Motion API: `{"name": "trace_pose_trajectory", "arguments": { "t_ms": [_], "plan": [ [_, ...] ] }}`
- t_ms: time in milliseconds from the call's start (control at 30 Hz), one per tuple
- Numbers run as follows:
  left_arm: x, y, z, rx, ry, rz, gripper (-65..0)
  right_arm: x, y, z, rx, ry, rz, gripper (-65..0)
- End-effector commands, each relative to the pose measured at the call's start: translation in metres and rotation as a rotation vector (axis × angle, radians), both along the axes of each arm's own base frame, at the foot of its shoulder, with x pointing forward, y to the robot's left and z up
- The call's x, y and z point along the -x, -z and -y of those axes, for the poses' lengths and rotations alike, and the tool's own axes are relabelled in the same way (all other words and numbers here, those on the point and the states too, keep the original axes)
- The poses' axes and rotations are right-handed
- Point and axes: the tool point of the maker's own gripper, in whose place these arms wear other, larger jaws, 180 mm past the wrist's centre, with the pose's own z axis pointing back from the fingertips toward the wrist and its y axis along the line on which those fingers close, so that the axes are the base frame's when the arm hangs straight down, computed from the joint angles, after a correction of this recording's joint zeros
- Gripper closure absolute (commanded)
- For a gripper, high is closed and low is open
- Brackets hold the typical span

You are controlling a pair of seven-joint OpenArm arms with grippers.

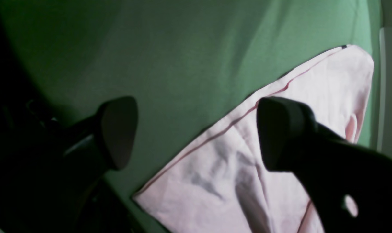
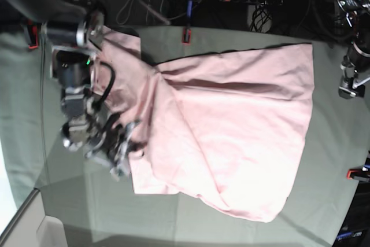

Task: Layout the t-shirt on the table in an organized manner, then fold the t-shirt properly
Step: 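Drag the lifted shirt edge with the right gripper away from its arm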

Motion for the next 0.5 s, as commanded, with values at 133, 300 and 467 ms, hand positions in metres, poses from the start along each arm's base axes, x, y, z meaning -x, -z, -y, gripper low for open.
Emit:
{"name": "trace_pose_trajectory", "arguments": {
  "t_ms": [133, 300, 467],
  "plan": [
    [-0.005, -0.011, -0.006, -0.026, 0.006, 0.025, -55.6, -0.071, -0.085, 0.036, -0.039, 0.092, 0.215, 0.0],
    [-0.005, -0.011, -0.005, -0.026, 0.009, 0.023, -55.6, -0.109, -0.113, 0.06, -0.112, 0.23, 0.322, -2.9],
    [-0.003, -0.011, -0.006, -0.026, 0.006, 0.021, -55.6, -0.128, -0.119, 0.096, -0.073, 0.414, 0.423, -12.1]
  ]
}}
